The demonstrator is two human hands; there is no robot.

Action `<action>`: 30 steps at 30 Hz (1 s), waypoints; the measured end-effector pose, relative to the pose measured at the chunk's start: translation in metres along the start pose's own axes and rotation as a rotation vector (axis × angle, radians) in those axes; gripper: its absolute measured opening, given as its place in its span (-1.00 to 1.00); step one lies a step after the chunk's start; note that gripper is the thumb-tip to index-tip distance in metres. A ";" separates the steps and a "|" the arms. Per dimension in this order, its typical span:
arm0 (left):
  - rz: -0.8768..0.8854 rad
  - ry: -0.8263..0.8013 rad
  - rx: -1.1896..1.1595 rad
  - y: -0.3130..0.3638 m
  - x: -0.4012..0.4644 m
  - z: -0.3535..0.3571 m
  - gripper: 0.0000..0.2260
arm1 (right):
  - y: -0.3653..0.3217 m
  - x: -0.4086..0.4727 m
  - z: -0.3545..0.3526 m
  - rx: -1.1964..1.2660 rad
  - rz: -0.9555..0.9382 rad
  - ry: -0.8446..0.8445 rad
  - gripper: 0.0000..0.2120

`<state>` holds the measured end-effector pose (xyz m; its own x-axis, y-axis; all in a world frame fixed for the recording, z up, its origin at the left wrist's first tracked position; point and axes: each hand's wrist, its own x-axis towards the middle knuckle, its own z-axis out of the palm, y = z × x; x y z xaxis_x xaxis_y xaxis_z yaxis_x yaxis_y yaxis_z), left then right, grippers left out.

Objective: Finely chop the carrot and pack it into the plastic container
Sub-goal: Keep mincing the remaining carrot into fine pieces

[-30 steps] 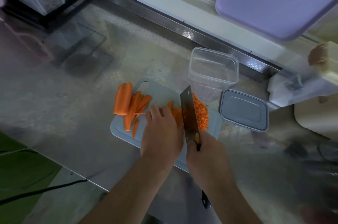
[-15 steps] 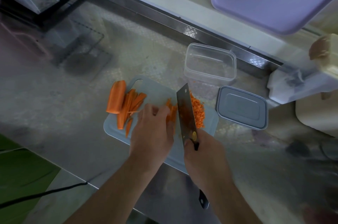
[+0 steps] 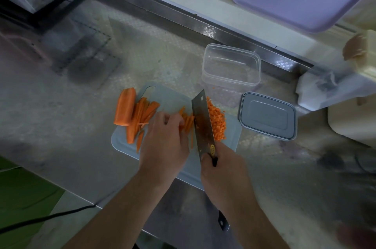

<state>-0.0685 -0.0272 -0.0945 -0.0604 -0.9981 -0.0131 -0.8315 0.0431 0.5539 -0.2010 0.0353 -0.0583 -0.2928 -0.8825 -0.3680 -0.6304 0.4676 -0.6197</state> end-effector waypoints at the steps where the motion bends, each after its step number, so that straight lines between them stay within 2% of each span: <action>1: 0.005 0.002 -0.009 -0.001 0.000 0.000 -0.94 | 0.000 0.000 0.000 -0.003 -0.002 0.001 -0.84; 4: 0.008 0.004 -0.031 -0.002 0.000 -0.001 -0.92 | -0.001 -0.002 0.002 0.002 -0.014 0.014 -0.82; 9: 0.007 -0.032 -0.026 -0.004 -0.002 -0.001 -0.65 | -0.005 -0.008 0.007 -0.012 -0.027 0.004 -0.77; 11: 0.015 -0.047 -0.017 -0.004 -0.002 0.000 -0.61 | -0.004 -0.007 0.007 0.014 -0.018 0.001 -0.76; 20: 0.038 0.013 0.001 0.002 -0.003 0.011 -0.74 | -0.003 -0.003 0.002 0.052 0.027 -0.029 -0.82; 30: 0.056 -0.057 0.003 0.004 0.003 0.011 -0.73 | -0.004 -0.002 -0.004 0.052 0.049 -0.084 -0.82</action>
<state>-0.0784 -0.0296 -0.1014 -0.1378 -0.9900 -0.0299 -0.8276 0.0985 0.5526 -0.2003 0.0353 -0.0522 -0.2601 -0.8521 -0.4541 -0.5782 0.5141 -0.6336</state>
